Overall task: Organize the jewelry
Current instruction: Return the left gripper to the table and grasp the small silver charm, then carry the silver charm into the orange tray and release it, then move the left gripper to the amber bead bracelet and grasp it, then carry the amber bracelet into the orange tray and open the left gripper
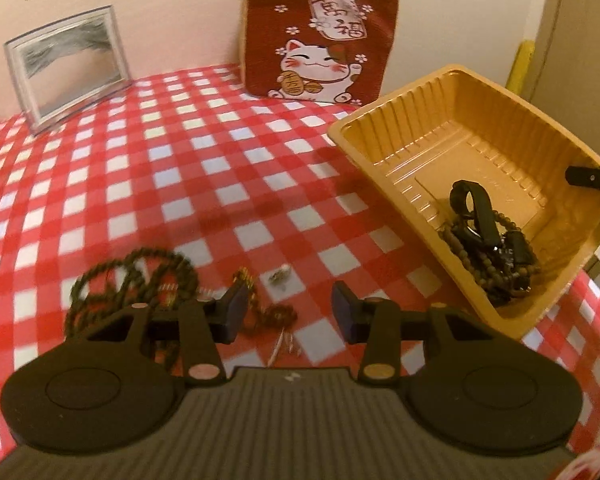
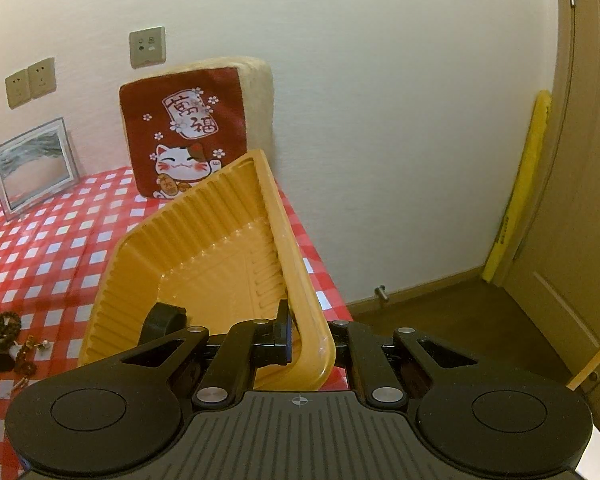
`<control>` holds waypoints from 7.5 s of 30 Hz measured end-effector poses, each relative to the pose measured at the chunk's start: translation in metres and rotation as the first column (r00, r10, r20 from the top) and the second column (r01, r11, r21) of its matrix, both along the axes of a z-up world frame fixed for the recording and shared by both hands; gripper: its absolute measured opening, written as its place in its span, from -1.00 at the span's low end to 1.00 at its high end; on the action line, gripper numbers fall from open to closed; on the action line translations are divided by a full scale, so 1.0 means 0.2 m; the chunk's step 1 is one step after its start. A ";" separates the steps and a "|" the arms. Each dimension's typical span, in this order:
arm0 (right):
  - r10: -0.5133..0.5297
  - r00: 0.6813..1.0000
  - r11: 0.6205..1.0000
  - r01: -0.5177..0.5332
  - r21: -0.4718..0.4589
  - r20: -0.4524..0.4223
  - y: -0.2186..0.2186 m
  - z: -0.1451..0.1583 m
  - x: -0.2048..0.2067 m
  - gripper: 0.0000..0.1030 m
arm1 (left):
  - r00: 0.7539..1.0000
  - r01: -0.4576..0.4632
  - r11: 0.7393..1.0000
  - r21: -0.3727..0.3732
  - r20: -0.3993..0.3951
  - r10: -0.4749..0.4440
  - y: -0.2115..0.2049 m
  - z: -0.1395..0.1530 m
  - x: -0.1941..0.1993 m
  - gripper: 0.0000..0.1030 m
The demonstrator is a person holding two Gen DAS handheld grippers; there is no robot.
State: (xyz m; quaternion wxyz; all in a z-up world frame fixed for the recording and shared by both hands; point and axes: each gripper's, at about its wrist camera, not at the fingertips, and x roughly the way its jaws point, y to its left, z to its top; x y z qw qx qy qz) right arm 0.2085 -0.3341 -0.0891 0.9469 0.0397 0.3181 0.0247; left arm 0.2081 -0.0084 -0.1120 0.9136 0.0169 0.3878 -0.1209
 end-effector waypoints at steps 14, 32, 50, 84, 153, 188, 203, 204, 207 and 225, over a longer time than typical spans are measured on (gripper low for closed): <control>-0.012 1.000 1.000 0.012 0.016 -0.010 -0.02 -0.01 0.01 -0.86 | 0.997 0.043 0.999 0.027 -0.068 -0.041 -0.03 -0.12 0.23 -0.53; -0.014 1.000 1.000 0.014 0.019 -0.012 -0.02 -0.01 0.02 -0.86 | 0.994 0.018 1.000 0.002 -0.109 -0.018 -0.03 -0.13 0.27 -0.96; -0.008 1.000 1.000 0.008 0.013 -0.004 -0.01 -0.01 0.00 -0.86 | 0.994 0.102 0.970 -0.223 -0.022 -0.109 -0.20 0.22 0.09 -0.96; 0.012 1.000 0.999 -0.012 0.031 0.013 -0.01 0.01 -0.03 -0.85 | 0.969 0.179 0.899 -0.399 -0.086 -0.232 -0.53 0.27 0.07 -0.68; -0.021 1.000 1.000 0.021 0.017 -0.018 -0.01 -0.01 0.00 -0.86 | 0.980 -0.149 0.989 0.008 -0.133 0.149 0.06 -0.11 0.24 -0.51; -0.023 1.000 0.999 0.023 0.033 -0.014 -0.02 -0.01 0.00 -0.86 | 0.992 -0.117 0.980 -0.161 0.028 0.123 0.21 0.36 0.03 -0.95; -0.008 1.000 0.999 0.008 0.036 0.004 0.00 0.01 -0.02 -0.86 | 0.997 0.041 0.967 -0.251 0.079 -0.022 -0.04 0.54 -0.05 -0.96; -0.006 1.000 0.999 0.006 0.037 0.005 0.00 0.01 -0.03 -0.86 | 0.996 0.054 0.964 -0.259 0.078 -0.035 -0.07 0.54 -0.05 -0.96; -0.004 1.000 0.999 0.004 0.039 0.005 0.01 0.02 -0.02 -0.85 | 0.994 0.101 0.954 -0.281 0.074 -0.083 -0.17 0.54 -0.04 -0.97; 0.009 1.000 0.999 -0.010 0.050 0.009 0.02 0.02 -0.02 -0.85 | 0.957 0.283 0.903 -0.323 0.026 -0.290 -0.66 0.42 0.10 -0.98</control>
